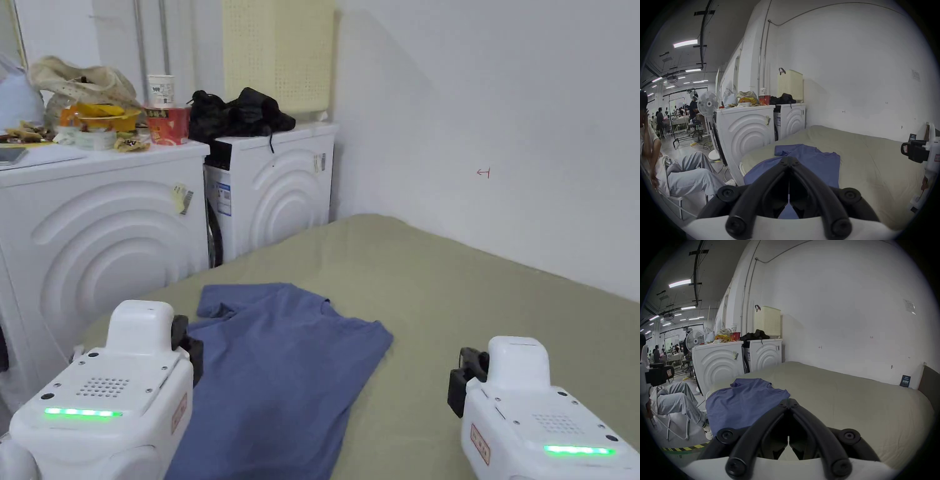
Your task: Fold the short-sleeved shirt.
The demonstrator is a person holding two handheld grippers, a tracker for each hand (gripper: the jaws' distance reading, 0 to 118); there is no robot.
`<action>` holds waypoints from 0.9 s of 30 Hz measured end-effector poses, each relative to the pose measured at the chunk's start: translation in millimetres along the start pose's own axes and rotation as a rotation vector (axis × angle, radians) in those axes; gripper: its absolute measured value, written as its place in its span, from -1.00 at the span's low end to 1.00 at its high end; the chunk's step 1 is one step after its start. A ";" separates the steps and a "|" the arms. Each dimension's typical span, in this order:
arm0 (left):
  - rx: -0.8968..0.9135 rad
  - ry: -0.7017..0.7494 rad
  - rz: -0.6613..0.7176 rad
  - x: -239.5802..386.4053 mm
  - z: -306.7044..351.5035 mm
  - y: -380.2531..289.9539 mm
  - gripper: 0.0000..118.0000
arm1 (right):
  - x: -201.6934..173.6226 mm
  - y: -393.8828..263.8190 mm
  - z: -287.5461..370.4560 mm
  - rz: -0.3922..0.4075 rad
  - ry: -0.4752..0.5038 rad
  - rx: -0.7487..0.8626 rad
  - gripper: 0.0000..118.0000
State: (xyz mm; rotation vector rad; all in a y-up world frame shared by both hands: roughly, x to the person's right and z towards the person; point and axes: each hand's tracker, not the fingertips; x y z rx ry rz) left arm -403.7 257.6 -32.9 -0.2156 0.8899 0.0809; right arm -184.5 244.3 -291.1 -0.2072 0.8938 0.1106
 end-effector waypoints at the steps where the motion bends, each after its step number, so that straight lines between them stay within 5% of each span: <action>1: -0.015 -0.011 -0.013 3.3 -11.9 1.4 -0.99 | 2.4 -0.7 -3.0 0.001 0.001 -0.001 -1.00; 7: -0.221 -0.175 -0.125 31.3 -119.5 30.8 -0.99 | 5.4 -15.4 -36.7 -0.001 -0.015 -0.035 -1.00; 13: -0.636 -0.413 -0.153 75.6 -290.5 58.9 -0.99 | 7.8 -33.3 -93.6 -0.026 -0.027 -0.084 -1.00; 20: -1.024 -0.438 -0.306 136.7 -432.2 8.4 -0.99 | 17.3 -51.8 -156.3 -0.029 -0.069 -0.125 -1.00; 21: -1.025 -0.407 -0.288 140.6 -445.6 0.6 -0.85 | 18.6 -52.7 -163.4 -0.026 -0.073 -0.132 -1.00; 22: -1.007 -0.406 -0.274 142.8 -454.6 -4.8 -0.40 | 19.5 -51.8 -167.8 -0.028 -0.073 -0.138 -1.00; 24: -1.057 -0.426 -0.245 146.0 -469.8 -24.9 1.00 | 22.8 -53.7 -175.8 -0.030 -0.065 -0.146 -1.00; 27: -1.116 -0.501 -0.244 147.4 -472.6 -37.6 0.81 | 24.5 -57.5 -179.8 -0.001 -0.062 -0.157 -1.00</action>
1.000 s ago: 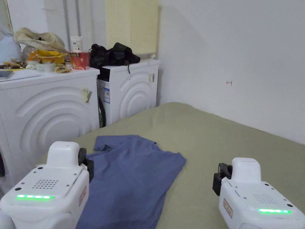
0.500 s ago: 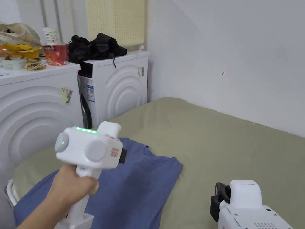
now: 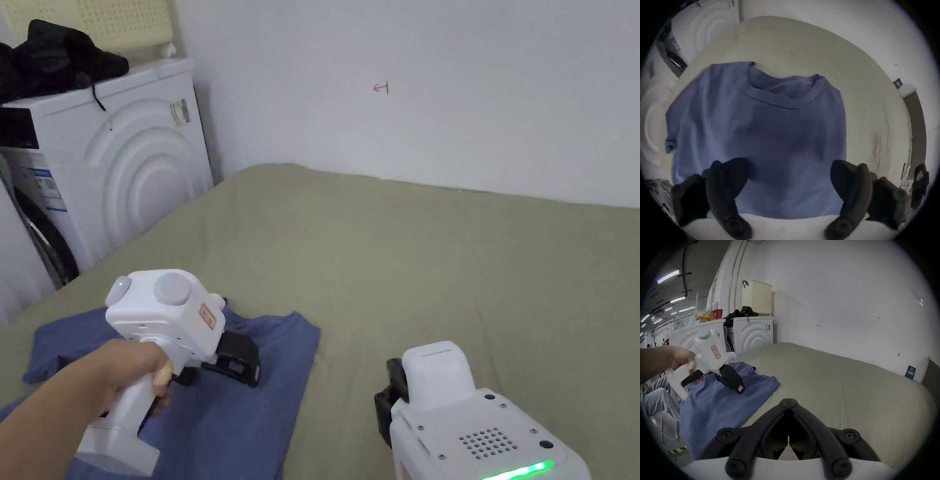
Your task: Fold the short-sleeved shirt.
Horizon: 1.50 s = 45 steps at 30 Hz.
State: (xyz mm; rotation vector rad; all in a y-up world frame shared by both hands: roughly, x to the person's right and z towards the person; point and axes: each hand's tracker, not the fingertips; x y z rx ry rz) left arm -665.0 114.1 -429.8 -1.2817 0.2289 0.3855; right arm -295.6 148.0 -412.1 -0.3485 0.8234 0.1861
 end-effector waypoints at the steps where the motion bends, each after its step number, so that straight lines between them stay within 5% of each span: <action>1: -0.008 0.011 -0.003 3.0 -6.2 -3.5 0.78 | 0.8 -1.3 -0.3 0.001 -0.003 -0.003 -1.00; 2: -0.027 0.015 -0.018 4.8 -13.1 -7.5 0.65 | 2.4 -3.1 0.3 -0.003 -0.005 -0.007 -1.00; 5: -0.018 0.176 -0.082 14.6 -17.6 -7.4 -0.32 | 4.3 -8.2 2.9 -0.015 -0.014 -0.014 -1.00; 6: 0.001 0.200 -0.105 15.9 -11.6 -8.3 -0.97 | 4.8 -10.2 4.5 -0.018 -0.022 -0.016 -1.00; 10: 0.045 0.006 -0.012 9.7 21.2 -10.8 -0.96 | 10.0 -16.6 9.3 -0.031 -0.032 -0.034 -1.00; 17: 0.226 0.013 -0.083 57.5 97.3 -17.3 -0.96 | 48.4 -24.6 45.7 -0.091 -0.107 -0.052 -1.00; 20: 0.295 -0.095 -0.084 87.7 126.0 -13.8 -0.96 | 83.3 -27.0 78.1 -0.116 -0.200 -0.035 -1.00; 23: 0.354 -0.128 -0.217 145.7 152.3 -12.6 -0.96 | 122.8 -33.3 115.7 -0.085 -0.302 -0.057 -1.00; 35: 0.350 -0.463 -0.595 460.9 161.5 -48.0 -0.96 | 289.3 -82.2 305.0 -0.217 -0.709 -0.116 -1.00; 45: 0.075 -0.663 -0.869 655.1 68.2 -140.7 -0.96 | 351.9 -133.3 407.5 -0.381 -0.921 -0.169 -1.00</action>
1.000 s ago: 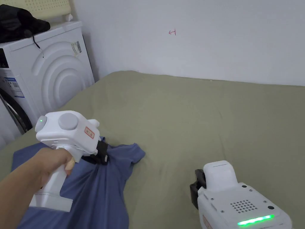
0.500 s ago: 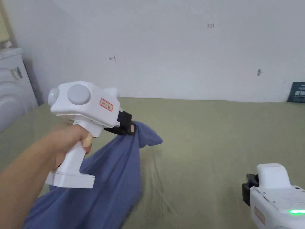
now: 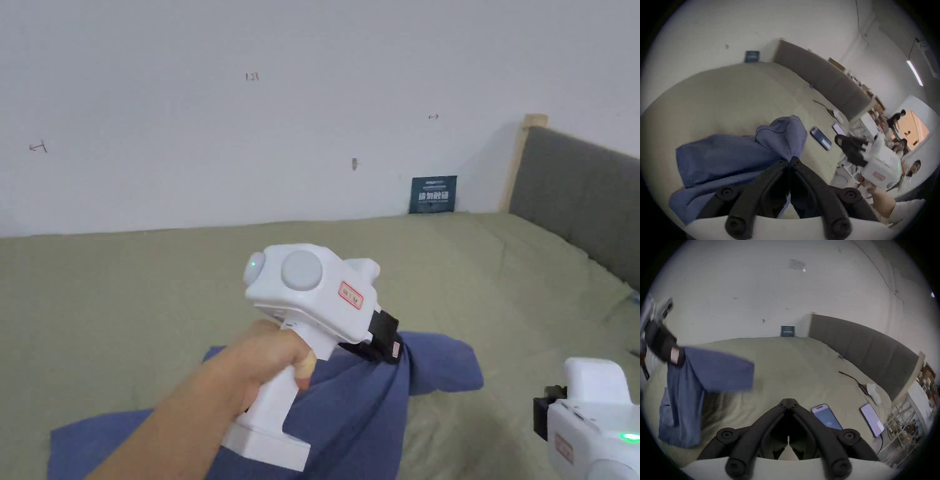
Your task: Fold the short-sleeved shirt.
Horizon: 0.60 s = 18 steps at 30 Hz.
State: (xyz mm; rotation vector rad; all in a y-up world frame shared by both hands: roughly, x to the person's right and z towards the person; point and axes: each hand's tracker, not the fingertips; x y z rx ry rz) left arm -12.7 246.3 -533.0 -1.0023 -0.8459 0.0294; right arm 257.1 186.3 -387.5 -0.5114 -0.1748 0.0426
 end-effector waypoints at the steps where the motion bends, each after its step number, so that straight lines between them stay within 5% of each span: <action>1: -0.034 0.006 0.015 2.7 -16.3 -5.0 -0.96 | 4.1 -1.4 -0.7 0.000 -0.001 -0.003 -1.00; 3: -0.058 0.018 0.053 2.2 -49.2 -19.1 -0.90 | 7.2 -5.0 -0.7 0.001 -0.006 -0.009 -1.00; 4: -0.076 0.005 0.086 -1.6 -60.5 -26.5 -0.67 | 6.9 -6.5 -0.2 0.002 -0.007 -0.010 -1.00; 5: -0.089 -0.009 0.124 -7.9 -70.7 -35.4 -0.08 | 5.4 -7.8 0.4 0.003 -0.003 -0.012 -1.00; 6: -0.119 0.000 0.166 -14.1 -80.2 -44.3 0.73 | 2.3 -7.9 -2.0 0.005 0.004 -0.014 -1.00; 7: -0.178 0.016 0.207 -21.3 -84.3 -53.8 0.94 | -1.1 -8.3 -1.6 0.004 0.013 -0.015 -1.00; 8: -0.192 0.037 0.252 -29.8 -80.4 -62.1 0.85 | -5.1 -8.0 -0.8 0.004 0.029 -0.020 -1.00; 10: -0.149 0.096 0.283 -47.7 -53.9 -75.0 0.29 | -15.8 -6.1 -0.6 0.018 0.065 -0.018 -1.00; 13: 0.005 0.275 0.241 -64.4 16.3 -107.3 0.01 | -34.4 -1.4 4.0 0.058 0.106 -0.010 -1.00; 14: 0.073 0.326 0.243 -70.8 44.1 -124.2 -0.24 | -40.4 1.3 4.1 0.062 0.121 -0.004 -1.00; 15: 0.137 0.357 0.258 -76.2 72.6 -141.9 -0.88 | -46.8 3.2 5.9 0.075 0.132 -0.003 -1.00; 18: 0.254 0.494 0.379 -96.9 142.9 -198.8 -1.00 | -63.8 5.8 6.0 0.100 0.165 0.002 -1.00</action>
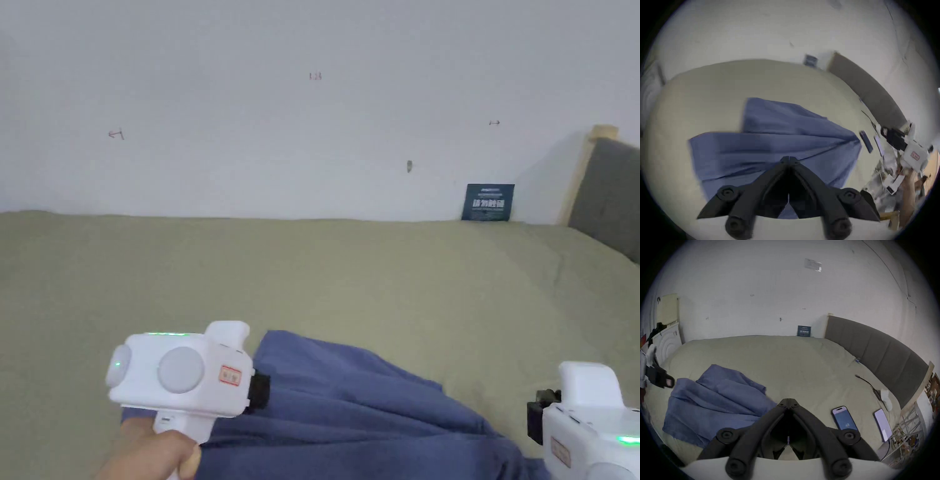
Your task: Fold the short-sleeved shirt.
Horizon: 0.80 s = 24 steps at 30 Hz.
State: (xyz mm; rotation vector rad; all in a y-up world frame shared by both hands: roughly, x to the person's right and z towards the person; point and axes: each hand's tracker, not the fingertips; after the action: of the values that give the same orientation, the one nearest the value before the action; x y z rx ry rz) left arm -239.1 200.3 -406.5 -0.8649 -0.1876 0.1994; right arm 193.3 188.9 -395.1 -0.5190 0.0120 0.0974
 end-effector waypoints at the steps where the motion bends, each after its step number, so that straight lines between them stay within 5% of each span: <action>1: -0.004 0.040 0.028 -19.0 15.9 -9.6 -1.00 | -5.1 0.4 -0.2 0.009 0.019 0.002 -1.00; 6: 0.058 0.246 0.149 -89.3 74.1 -65.3 -1.00 | -30.9 -2.5 0.3 0.021 0.079 0.009 -1.00; 12: 0.074 0.303 0.223 -123.0 93.7 -98.4 -1.00 | -50.7 -10.8 -10.5 0.062 0.111 -0.021 -1.00; 24: -0.102 0.204 0.178 -152.9 -22.4 35.0 -1.00 | -40.1 -6.0 -23.2 0.080 0.081 -0.056 -1.00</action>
State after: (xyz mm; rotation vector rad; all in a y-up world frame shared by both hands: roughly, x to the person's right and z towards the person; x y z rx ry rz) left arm -384.6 167.9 -460.2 -0.9978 0.0705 0.2679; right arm 154.3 168.6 -410.9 -0.5787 0.1093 0.1558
